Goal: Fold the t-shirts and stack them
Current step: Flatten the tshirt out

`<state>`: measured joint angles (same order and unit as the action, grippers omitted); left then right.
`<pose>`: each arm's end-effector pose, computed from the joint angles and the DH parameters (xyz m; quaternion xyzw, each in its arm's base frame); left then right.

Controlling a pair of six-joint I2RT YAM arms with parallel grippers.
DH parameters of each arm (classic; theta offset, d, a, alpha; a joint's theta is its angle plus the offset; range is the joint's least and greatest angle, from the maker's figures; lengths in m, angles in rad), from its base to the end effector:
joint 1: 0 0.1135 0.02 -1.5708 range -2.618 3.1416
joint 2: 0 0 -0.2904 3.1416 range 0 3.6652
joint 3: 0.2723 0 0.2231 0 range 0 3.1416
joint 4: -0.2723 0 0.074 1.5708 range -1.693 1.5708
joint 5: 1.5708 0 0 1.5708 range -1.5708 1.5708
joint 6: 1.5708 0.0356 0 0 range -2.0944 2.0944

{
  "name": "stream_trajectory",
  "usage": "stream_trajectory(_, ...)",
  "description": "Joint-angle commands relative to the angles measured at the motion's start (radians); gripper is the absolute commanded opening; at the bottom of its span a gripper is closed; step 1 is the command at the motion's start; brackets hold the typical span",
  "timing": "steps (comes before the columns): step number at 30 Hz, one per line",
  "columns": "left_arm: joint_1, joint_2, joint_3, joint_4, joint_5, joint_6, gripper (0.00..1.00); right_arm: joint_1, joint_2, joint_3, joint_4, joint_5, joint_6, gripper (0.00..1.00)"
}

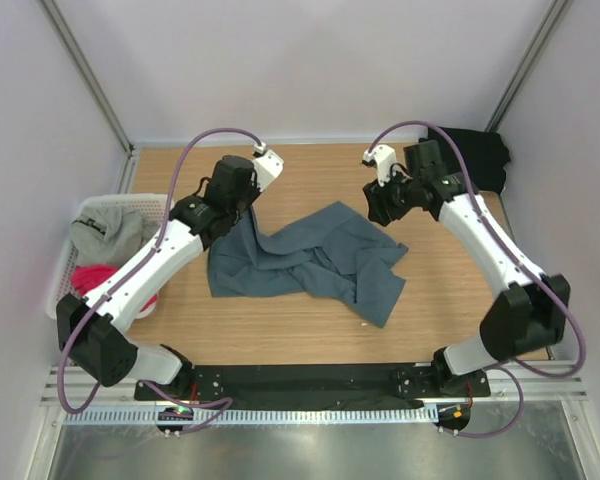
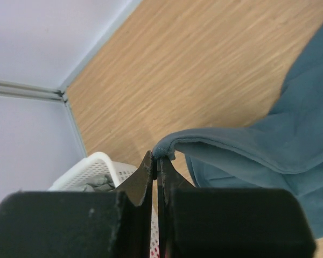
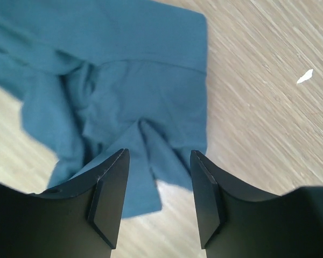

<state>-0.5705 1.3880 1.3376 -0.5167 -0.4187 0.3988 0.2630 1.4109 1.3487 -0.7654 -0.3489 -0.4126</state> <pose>0.2390 -0.1362 0.3909 0.3111 0.8054 0.1412 0.4844 0.2524 0.0806 0.3676 -0.3636 0.8449 0.1345 0.3687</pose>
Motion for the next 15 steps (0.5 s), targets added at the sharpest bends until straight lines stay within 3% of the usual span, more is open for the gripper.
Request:
stream_trajectory(1, 0.006, -0.004, -0.031, 0.069, 0.035, -0.041, 0.00, -0.007, 0.142, 0.010, 0.194, 0.067, 0.038, 0.55)
stream_trajectory(9, 0.006, -0.012, -0.116, 0.073, 0.072, -0.115, 0.00, -0.025, 0.463, 0.187, 0.223, 0.048, 0.080, 0.51)
stream_trajectory(15, 0.008, -0.058, -0.156, 0.090, 0.069, -0.112, 0.00, -0.071, 0.415, 0.172, 0.192, 0.152, 0.141, 0.51)
